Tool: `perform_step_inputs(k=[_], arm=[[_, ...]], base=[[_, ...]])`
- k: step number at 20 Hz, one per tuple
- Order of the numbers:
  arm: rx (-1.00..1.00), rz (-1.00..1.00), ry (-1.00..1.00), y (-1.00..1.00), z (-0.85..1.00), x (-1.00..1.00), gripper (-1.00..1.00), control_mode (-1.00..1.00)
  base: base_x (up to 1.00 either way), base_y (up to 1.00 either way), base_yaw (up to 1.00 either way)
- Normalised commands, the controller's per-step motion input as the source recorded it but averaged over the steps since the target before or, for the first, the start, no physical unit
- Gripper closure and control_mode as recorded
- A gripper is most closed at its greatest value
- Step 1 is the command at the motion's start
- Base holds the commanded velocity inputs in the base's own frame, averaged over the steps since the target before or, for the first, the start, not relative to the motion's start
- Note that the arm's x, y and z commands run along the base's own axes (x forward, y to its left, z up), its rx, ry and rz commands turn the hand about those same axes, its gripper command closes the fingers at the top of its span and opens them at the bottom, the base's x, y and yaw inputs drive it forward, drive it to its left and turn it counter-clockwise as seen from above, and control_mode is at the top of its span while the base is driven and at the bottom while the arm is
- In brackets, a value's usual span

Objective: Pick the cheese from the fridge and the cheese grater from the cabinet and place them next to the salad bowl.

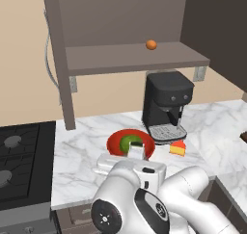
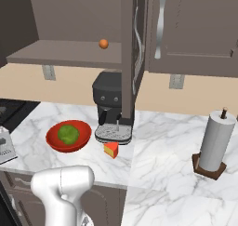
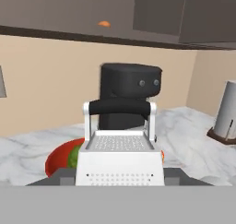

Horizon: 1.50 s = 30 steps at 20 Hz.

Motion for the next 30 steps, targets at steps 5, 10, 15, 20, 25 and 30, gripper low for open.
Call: perform_step_inputs(k=[5, 10, 15, 20, 25, 30], arm=[[0.1, 0.07, 0.0, -0.29, -0.09, 0.27, 1.0, -1.0], [0.09, 0.07, 0.0, -0.19, -0.2, 0.24, 1.0, -1.0], [0.04, 0.06, -0.01, -0.1, -0.41, 0.15, 1.0, -1.0], [0.0, 0.05, -0.11, -0.07, -0.39, 0.09, 1.0, -1.0], [0.0, 0.04, -0.17, -0.14, -0.36, 0.11, 1.0, -1.0], [0.0, 0.03, -0.08, -0.28, -0.29, 0.14, 1.0, -1.0]], base=[[0.0, 0.0, 0.0], [0.0, 0.0, 0.0], [0.0, 0.0, 0.0], [0.0, 0.0, 0.0], [0.0, 0.0, 0.0], [0.0, 0.0, 0.0]])
